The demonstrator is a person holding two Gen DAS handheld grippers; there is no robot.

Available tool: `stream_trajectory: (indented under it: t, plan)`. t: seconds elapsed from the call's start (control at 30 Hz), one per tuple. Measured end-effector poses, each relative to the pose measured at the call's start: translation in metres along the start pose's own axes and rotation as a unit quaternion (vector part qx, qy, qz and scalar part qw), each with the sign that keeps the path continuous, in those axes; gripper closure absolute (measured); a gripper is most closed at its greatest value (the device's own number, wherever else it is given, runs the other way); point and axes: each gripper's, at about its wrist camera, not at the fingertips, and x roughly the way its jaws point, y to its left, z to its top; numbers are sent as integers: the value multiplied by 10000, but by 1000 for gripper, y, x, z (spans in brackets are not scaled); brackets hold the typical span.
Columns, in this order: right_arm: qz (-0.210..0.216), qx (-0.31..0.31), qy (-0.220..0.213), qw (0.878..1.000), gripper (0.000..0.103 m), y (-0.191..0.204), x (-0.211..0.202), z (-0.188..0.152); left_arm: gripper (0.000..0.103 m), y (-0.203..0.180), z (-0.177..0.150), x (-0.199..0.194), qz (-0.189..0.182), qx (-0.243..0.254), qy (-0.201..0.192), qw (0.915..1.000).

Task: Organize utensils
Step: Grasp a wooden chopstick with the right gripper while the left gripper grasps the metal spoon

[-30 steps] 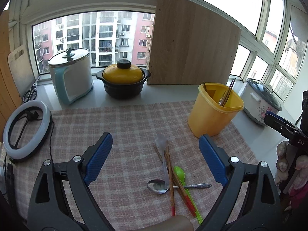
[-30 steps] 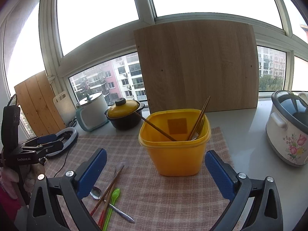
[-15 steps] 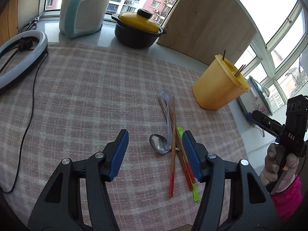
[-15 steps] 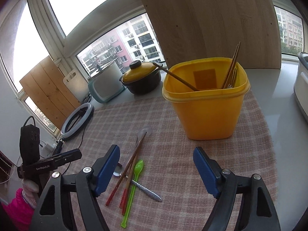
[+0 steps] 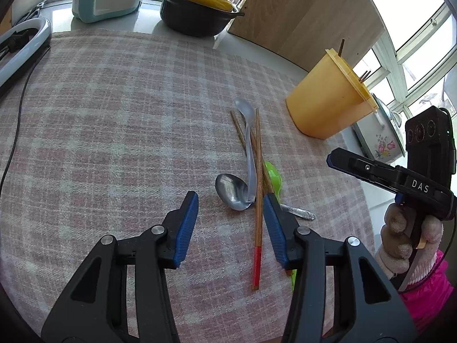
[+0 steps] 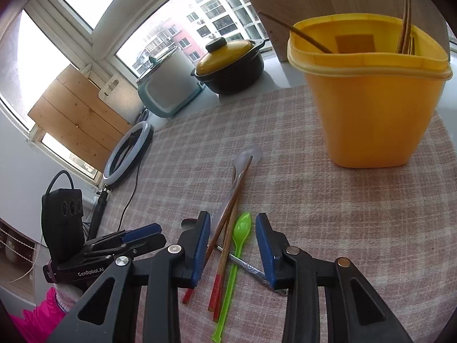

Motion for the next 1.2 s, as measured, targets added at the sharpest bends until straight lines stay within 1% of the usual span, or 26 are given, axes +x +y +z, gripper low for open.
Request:
stream_trajectory:
  t: [0.17, 0.3, 0.33, 0.4, 0.63, 0.87, 0.9, 0.93, 0.97, 1.0, 1.1, 1.13, 1.17, 1.2]
  plan:
    - [65, 290, 141, 9995, 73, 0, 25, 7, 55, 2, 0, 9, -47, -36, 80, 10000]
    - [-43, 372, 180, 9991, 76, 5, 44, 11, 56, 5, -2, 14, -84, -119, 113, 9998]
    - [-62, 381, 203, 9990, 78, 6, 48, 12, 60, 6, -2, 16, -100, -144, 120, 9998]
    - [-130, 417, 238, 9988, 79, 6, 55, 14, 62, 8, -1, 19, -119, -206, 128, 9996]
    - [-186, 669, 261, 9972, 83, -3, 67, 18, 62, 13, 3, 28, -203, -378, 95, 9990]
    - [-130, 888, 244, 9957, 86, -10, 73, 21, 63, 12, 2, 37, -238, -426, 119, 9987]
    - [-130, 909, 241, 9955, 87, -11, 74, 22, 64, 12, 3, 38, -240, -444, 113, 9987]
    - [-136, 916, 234, 9954, 88, -11, 74, 23, 69, 12, 3, 39, -236, -458, 109, 9986]
    - [-149, 912, 230, 9955, 88, -11, 75, 24, 71, 12, 4, 40, -226, -473, 109, 9986]
    - [-164, 903, 231, 9955, 88, -11, 76, 25, 72, 13, 4, 41, -213, -486, 106, 9985]
    - [-235, 872, 243, 9956, 89, -10, 79, 27, 79, 13, 5, 44, -189, -489, 108, 9986]
    - [-266, 864, 257, 9956, 89, -11, 81, 28, 87, 14, 5, 44, -162, -486, 109, 9986]
    - [-290, 863, 267, 9955, 89, -11, 82, 29, 93, 14, 6, 46, -137, -495, 119, 9986]
    - [-298, 859, 276, 9955, 91, -11, 83, 30, 95, 15, 6, 47, -125, -516, 119, 9985]
